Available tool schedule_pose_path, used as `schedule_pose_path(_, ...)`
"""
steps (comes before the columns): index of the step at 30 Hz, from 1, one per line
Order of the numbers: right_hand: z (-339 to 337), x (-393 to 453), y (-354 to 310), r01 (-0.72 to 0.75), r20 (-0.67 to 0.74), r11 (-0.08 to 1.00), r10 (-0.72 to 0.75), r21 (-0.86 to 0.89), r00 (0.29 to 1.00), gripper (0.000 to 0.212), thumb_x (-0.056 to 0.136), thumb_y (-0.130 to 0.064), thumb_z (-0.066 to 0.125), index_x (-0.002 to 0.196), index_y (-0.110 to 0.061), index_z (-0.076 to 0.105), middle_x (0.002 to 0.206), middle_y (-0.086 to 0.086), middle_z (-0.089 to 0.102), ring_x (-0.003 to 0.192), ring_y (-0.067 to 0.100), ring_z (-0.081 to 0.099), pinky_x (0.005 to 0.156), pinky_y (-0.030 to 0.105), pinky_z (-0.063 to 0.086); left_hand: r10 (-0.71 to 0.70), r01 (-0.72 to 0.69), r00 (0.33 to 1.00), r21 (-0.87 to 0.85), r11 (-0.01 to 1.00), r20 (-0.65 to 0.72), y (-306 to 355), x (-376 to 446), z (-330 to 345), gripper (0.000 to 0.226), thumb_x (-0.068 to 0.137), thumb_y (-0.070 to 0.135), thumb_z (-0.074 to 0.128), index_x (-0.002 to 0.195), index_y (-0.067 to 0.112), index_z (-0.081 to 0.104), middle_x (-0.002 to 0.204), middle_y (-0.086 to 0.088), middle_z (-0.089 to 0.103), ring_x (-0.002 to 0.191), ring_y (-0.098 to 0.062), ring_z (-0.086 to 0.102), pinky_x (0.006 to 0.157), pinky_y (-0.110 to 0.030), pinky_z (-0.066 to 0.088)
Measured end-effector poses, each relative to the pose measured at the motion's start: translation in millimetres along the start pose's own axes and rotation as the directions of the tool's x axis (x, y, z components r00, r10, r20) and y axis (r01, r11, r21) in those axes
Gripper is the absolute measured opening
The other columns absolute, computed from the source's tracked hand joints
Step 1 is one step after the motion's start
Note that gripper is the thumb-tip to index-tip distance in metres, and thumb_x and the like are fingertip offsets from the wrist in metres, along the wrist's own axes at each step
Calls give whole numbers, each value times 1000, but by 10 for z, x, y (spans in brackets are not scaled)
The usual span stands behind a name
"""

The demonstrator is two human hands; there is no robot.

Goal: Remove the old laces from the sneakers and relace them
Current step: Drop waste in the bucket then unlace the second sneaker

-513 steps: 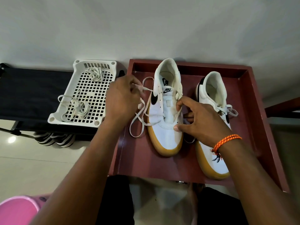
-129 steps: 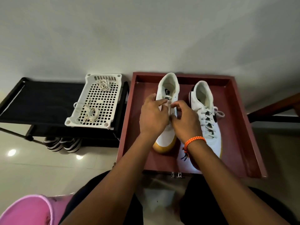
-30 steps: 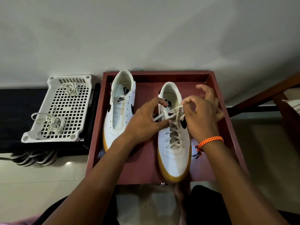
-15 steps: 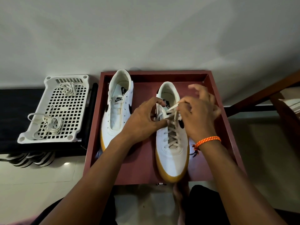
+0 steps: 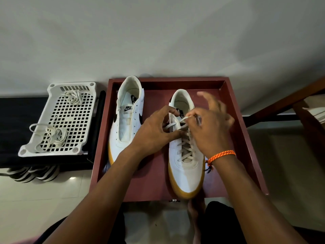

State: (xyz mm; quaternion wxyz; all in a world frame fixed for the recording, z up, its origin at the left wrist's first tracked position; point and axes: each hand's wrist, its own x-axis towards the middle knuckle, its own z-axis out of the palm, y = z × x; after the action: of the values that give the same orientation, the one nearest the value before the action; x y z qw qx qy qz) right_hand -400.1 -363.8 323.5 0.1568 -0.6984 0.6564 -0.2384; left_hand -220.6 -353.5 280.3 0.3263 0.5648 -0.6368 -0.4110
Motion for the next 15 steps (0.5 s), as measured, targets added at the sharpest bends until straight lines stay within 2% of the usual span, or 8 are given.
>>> schedule_pose_path(2,-50,42,62,-49,-71,998,52,35,996,13,91,-24,68,81,-32,71,157,-14,43,145,19,34,100,41,18,-5,5,1000,9,1000,1,-5,7,11,50,83,48,88,122,46,56,119,7,70,100,-12,72,91,-37,61)
schedule_pose_path(3,-66,53,80,-52,-63,998,54,35,997,14,91,-22,69,83,-34,72,158,-15,42,147,19,32,102,41,18,-10,10,1000,13,1000,-1,-9,8,15,51,83,48,87,123,47,55,121,7,69,103,-14,73,92,-41,62)
schedule_pose_path(7,21,-35,12,65,115,997,-60,-38,992,23,93,-22,67,103,-41,76,169,-19,27,155,16,18,110,52,23,2,-2,1000,16,1000,-13,-1,0,22,50,84,48,86,124,45,57,121,8,69,103,-14,73,92,-42,62)
schedule_pose_path(9,92,-84,-35,109,139,992,-98,-71,985,19,94,-22,65,96,-37,76,169,-18,28,155,17,20,109,54,25,16,-16,1000,29,999,-22,7,-5,14,48,85,45,85,124,45,57,119,11,67,96,-8,71,87,-37,62)
schedule_pose_path(12,91,-58,-25,119,103,990,-111,-76,988,16,93,-23,66,87,-34,76,164,-19,35,151,14,26,105,46,22,15,-13,1000,73,997,-19,19,-11,3,48,86,49,83,125,46,56,109,15,61,77,-3,59,75,-30,52)
schedule_pose_path(15,21,-7,33,44,34,999,-43,-25,998,13,93,-26,67,85,-33,76,159,-18,41,145,12,27,101,43,21,2,0,1000,124,992,-13,22,-15,4,50,84,58,81,125,49,53,116,13,63,90,-7,62,83,-39,57)
